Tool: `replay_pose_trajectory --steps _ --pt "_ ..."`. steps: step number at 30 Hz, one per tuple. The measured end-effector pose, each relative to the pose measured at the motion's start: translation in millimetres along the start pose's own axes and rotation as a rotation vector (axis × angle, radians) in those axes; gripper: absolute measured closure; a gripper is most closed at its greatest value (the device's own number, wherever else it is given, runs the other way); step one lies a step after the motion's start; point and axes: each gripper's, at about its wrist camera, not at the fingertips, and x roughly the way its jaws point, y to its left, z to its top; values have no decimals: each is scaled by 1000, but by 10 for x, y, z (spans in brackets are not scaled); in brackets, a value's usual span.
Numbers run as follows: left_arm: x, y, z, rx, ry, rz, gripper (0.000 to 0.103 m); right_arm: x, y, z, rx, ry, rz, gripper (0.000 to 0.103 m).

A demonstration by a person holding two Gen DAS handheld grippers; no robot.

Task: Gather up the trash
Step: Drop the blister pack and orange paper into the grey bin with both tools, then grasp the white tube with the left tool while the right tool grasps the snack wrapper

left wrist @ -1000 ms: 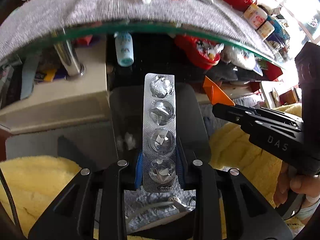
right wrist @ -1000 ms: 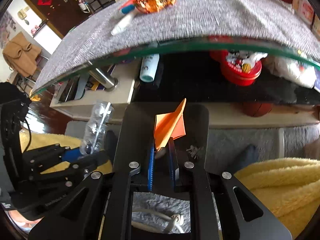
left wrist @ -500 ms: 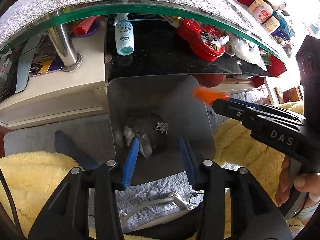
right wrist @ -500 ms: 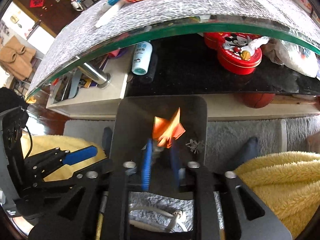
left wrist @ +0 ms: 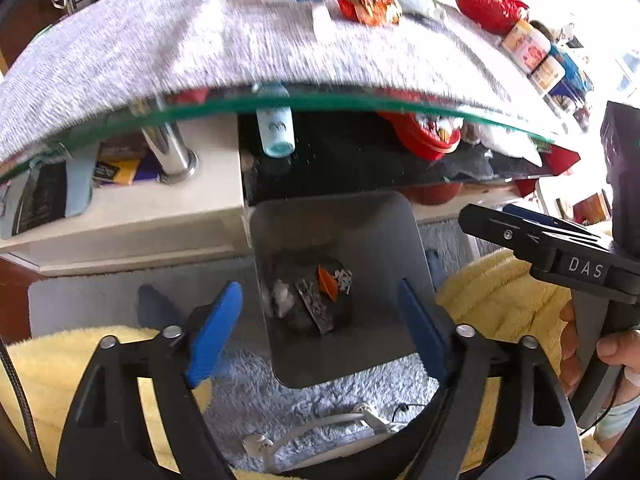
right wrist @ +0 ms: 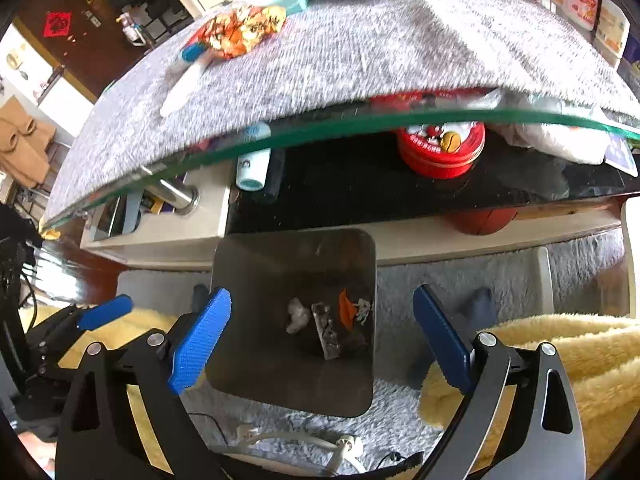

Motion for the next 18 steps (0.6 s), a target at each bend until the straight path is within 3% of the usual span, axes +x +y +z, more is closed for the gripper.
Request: replay_pose_trajectory --steps 18 --pt "-384 32 638 11 -123 16 19 -422 120 736 -20 -140 -7 7"
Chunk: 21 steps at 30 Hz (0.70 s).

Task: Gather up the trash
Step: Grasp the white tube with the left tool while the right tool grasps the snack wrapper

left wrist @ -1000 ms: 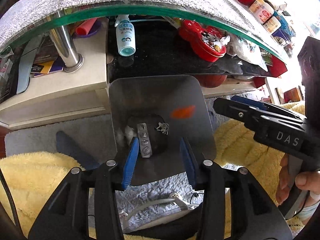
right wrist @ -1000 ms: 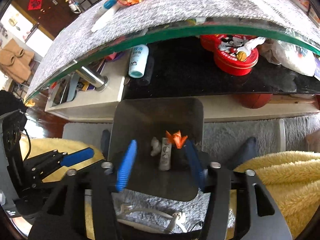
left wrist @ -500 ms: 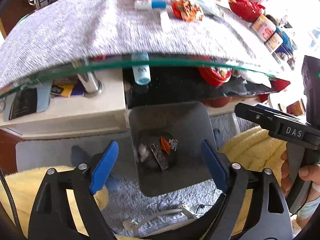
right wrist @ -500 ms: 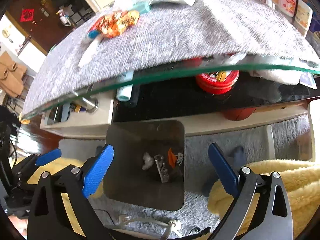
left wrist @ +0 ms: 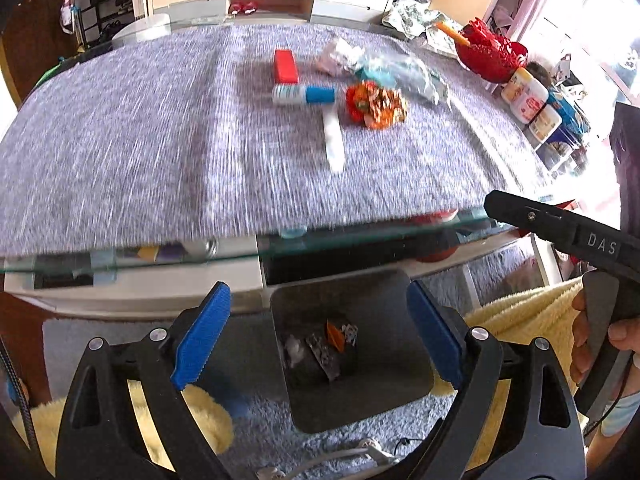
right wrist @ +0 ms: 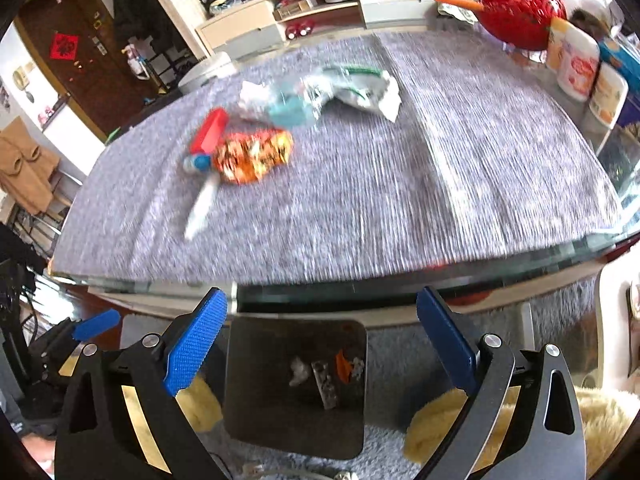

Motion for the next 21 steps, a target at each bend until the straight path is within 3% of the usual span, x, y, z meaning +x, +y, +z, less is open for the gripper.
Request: replay_pose_trajectory --steps 7,10,11,12,15,21 --pt "81 20 351 12 -26 -3 20 91 126 284 -30 -24 6 7" --pt "154 17 467 18 -24 -9 30 171 186 415 -42 -27 20 7" --pt "188 13 514 22 -21 -12 35 213 209 466 -46 -26 32 10" --pt "213 7 543 26 -18 -13 40 248 222 508 -45 -23 43 20" --pt "271 -16 605 38 -10 -18 47 363 265 610 -46 -1 78 35" --pt "381 -2 680 40 6 -24 50 582 443 758 -73 31 96 35"
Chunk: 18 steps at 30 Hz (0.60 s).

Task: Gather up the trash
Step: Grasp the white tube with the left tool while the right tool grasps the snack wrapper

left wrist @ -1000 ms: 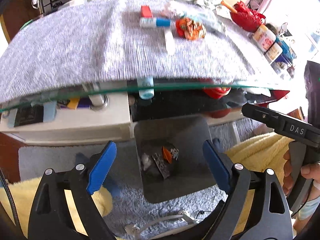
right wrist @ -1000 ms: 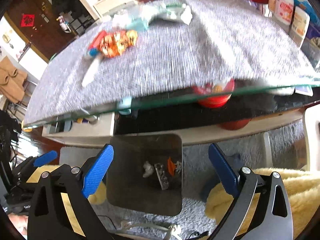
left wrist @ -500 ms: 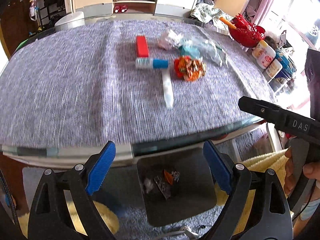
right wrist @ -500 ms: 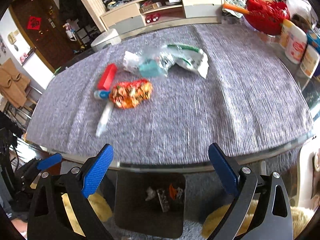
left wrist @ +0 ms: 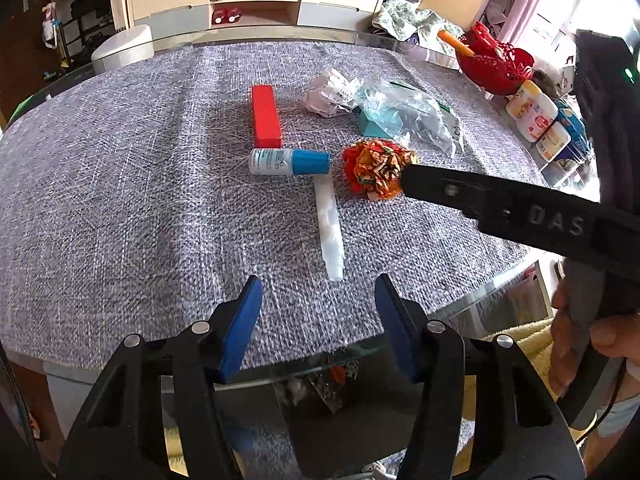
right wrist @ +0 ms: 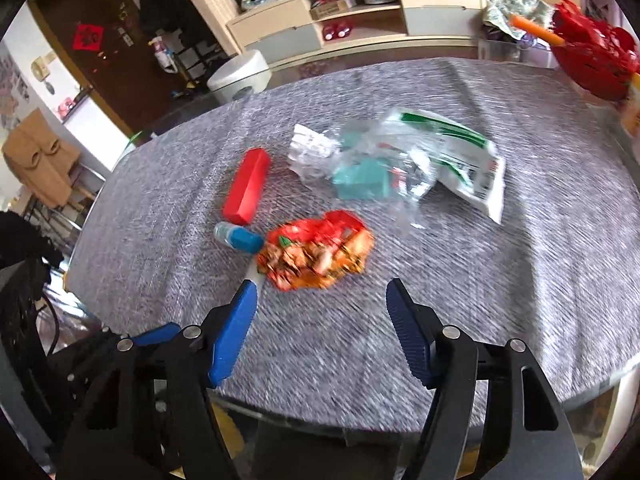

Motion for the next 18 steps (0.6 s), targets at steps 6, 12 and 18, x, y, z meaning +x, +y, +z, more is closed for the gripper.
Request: replay_pose_trajectory --steps 6,12,18 --pt "147 7 79 1 23 -19 57 212 14 93 -10 29 -17 35" --pt "291 -29 202 9 24 -27 61 299 -24 153 -11 21 -31 36" --pt "381 -111 302 34 17 -14 85 313 -31 162 -26 19 -16 44"
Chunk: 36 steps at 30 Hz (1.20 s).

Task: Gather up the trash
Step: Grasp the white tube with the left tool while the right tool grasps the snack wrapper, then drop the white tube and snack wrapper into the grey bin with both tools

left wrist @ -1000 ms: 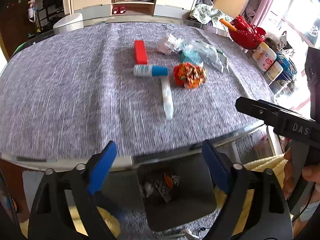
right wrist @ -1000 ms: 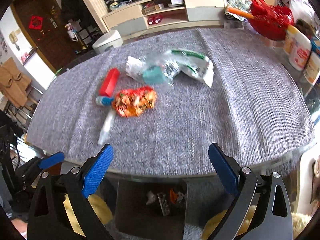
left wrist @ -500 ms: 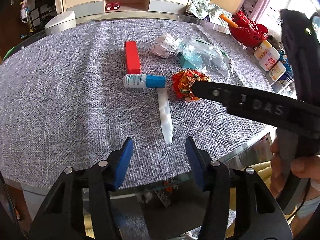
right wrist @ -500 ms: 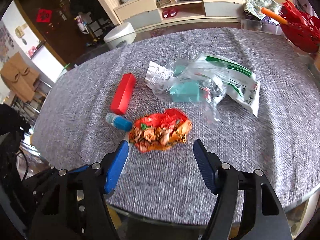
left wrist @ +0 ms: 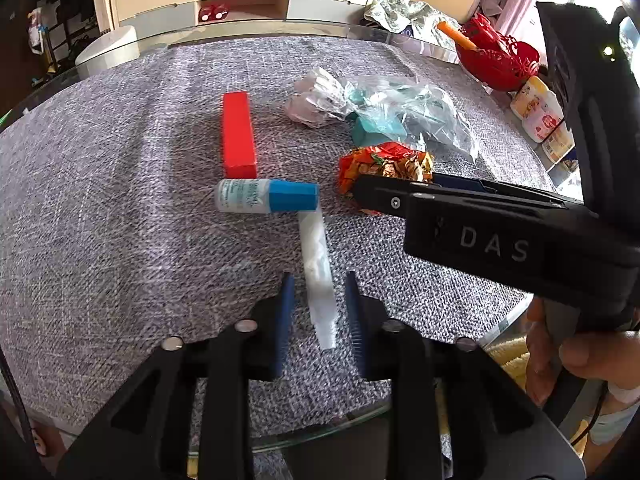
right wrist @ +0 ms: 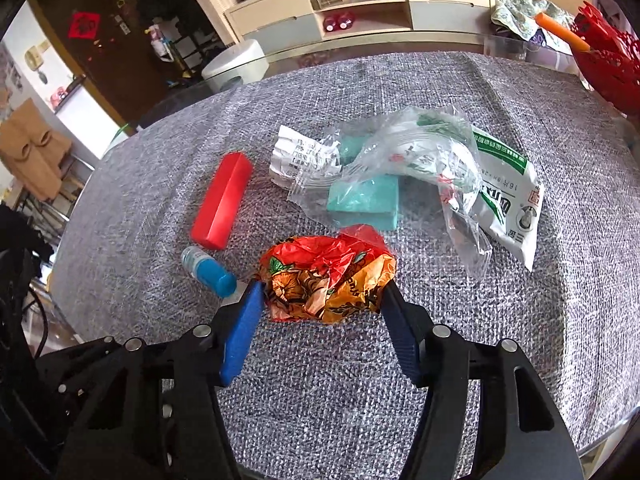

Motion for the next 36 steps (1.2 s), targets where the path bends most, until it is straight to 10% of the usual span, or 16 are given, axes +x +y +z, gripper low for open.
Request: replay_pose_trajectory --steps 36 --pt "-687 -273 -1070 13 -5 -19 91 -851 -29 -1125 18 -10 47 46"
